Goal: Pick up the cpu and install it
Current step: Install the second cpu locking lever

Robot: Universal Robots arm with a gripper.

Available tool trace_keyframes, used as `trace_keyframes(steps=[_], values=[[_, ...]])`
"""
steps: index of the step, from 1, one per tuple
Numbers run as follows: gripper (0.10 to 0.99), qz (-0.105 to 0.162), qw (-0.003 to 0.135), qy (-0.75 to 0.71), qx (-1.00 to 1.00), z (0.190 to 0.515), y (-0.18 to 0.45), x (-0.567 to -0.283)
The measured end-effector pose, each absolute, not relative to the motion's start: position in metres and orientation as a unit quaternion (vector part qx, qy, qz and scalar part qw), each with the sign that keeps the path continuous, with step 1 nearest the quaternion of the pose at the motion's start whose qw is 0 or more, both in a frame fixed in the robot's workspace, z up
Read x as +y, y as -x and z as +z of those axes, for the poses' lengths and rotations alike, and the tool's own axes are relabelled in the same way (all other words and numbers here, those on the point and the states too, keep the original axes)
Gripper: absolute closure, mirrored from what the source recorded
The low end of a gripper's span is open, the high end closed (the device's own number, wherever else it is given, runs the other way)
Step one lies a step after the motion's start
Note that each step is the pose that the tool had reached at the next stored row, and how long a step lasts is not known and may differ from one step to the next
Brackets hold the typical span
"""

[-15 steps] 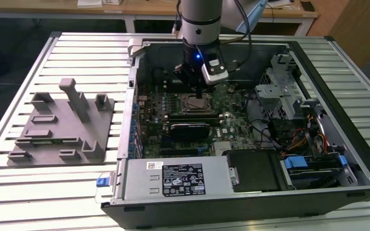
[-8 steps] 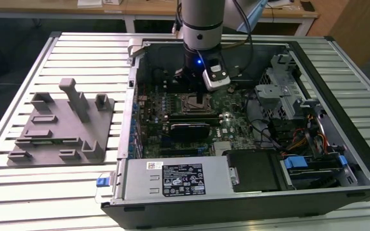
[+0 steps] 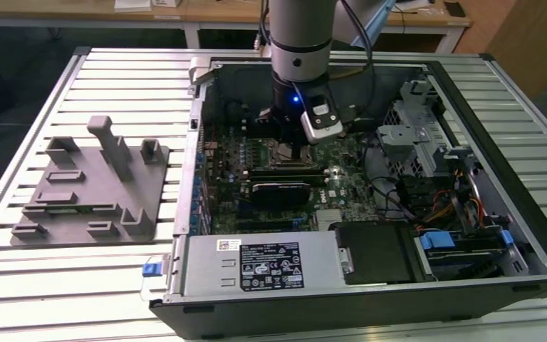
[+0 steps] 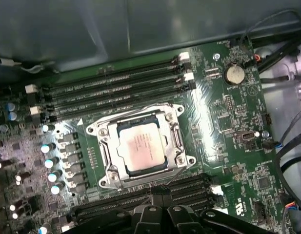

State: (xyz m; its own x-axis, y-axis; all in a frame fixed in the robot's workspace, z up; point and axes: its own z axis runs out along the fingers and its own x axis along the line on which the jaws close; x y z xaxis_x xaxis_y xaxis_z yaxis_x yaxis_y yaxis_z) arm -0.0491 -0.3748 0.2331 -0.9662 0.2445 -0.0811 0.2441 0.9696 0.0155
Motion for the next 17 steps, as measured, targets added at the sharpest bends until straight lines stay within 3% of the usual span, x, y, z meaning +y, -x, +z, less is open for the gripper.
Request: trace_keyframes(steps=[17], values=[[0.98, 0.004, 0.041, -0.091, 0.995, 0.2269, 0.0563, -0.3778]])
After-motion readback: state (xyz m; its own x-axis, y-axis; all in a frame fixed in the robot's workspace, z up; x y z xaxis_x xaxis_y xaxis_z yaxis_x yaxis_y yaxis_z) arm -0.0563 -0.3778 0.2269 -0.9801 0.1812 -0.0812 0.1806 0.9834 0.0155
